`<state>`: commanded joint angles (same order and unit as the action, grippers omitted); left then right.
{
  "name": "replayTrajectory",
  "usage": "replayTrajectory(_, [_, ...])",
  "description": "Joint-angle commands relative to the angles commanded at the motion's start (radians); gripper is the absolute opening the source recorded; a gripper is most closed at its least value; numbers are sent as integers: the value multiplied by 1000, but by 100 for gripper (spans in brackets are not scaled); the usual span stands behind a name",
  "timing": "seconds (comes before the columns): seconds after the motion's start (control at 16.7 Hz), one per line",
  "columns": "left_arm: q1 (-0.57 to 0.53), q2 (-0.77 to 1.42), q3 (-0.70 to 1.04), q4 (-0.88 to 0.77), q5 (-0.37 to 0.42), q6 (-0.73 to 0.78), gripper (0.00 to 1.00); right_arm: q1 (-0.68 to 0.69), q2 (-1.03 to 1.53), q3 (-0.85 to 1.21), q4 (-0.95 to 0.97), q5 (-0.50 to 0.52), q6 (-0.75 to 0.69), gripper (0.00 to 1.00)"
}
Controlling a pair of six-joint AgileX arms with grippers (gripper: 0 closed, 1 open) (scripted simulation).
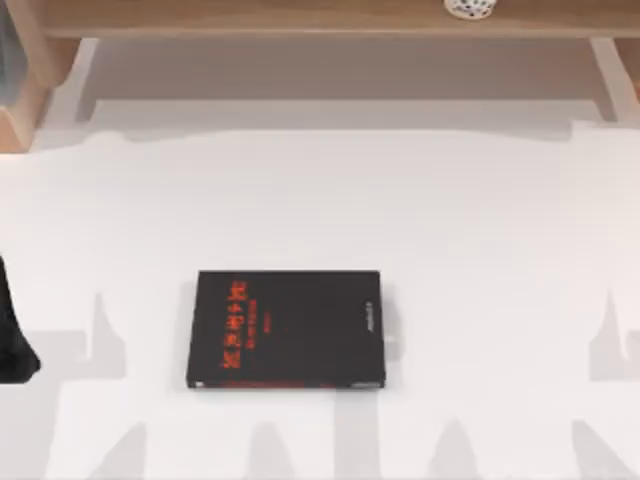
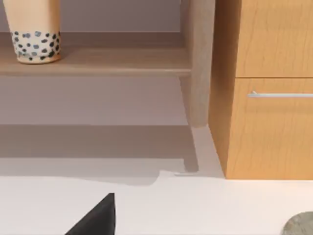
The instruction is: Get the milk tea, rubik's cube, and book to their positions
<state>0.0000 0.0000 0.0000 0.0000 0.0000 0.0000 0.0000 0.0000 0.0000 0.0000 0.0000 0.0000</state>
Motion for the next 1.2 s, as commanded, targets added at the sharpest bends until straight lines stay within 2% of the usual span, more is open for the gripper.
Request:
replayTrajectory(0.24, [0, 0, 0, 0, 0, 0, 100, 11, 31, 26, 17, 10, 0, 100])
replayTrajectory(0.48, [0, 0, 0, 0, 0, 0, 100, 68, 221, 168, 109, 68, 2, 100])
replayTrajectory(0.72, [0, 0, 0, 0, 0, 0, 100, 153, 570, 383, 247, 161, 2, 100])
replayTrajectory(1.2, [0, 0, 0, 0, 0, 0, 100, 338, 1422, 841, 538, 363, -11, 100])
